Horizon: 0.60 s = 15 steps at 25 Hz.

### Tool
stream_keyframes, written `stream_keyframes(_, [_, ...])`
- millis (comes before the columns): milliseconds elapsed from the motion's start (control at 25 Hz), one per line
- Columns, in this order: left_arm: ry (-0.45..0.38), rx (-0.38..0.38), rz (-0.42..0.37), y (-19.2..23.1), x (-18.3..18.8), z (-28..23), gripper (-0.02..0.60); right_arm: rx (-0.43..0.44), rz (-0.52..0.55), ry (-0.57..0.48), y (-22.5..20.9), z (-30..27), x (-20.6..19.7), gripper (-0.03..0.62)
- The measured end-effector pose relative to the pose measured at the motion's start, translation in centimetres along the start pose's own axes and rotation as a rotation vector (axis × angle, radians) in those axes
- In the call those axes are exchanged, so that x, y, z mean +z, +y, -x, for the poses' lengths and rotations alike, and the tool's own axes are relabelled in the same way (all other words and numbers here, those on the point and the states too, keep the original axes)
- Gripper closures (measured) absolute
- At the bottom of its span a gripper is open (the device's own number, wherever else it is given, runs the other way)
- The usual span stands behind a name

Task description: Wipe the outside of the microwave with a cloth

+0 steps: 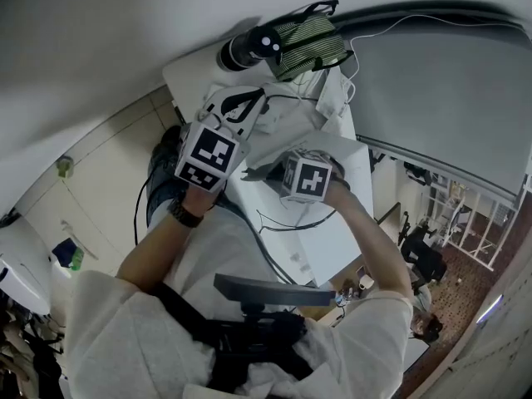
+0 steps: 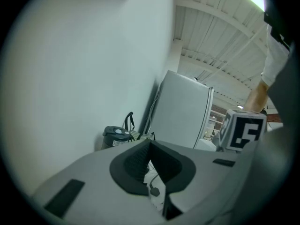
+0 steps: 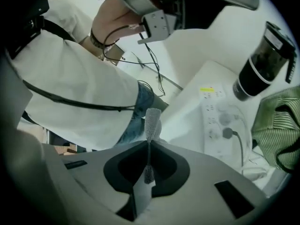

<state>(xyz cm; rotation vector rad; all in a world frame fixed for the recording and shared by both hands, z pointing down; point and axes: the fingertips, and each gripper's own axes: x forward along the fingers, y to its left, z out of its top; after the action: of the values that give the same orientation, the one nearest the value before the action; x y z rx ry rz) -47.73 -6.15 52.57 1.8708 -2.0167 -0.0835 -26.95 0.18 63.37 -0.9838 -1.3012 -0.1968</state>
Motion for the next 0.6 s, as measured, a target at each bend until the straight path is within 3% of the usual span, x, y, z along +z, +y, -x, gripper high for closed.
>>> stream_keyframes(160, [0.006,0.000,0.002,0.3,-0.3,-0.3,0.554,0.102,-0.002,-0.063,1.9,-1.6,2.9,0.568])
stream_keyframes(320, [0.007,-0.003,0.000,0.2,-0.3,-0.3,0.554,0.019,-0.049,0.051,-1.9,-3.1,0.0,0.568])
stream_keyframes(400, [0.006,0.000,0.000,0.3,-0.2,-0.3,0.554,0.079,-0.116,0.018,-2.0,-3.4,-0.1,0.568])
stream_keyframes(520, [0.005,0.004,0.003,0.6,-0.2,-0.4,0.554,0.241,-0.087,-0.054,1.5,-3.5,2.5,0.568])
stream_keyframes(600, [0.005,0.007,0.004,0.8,-0.3,-0.4,0.554,0.240,-0.040,-0.021,2.1,-4.1,2.8,0.568])
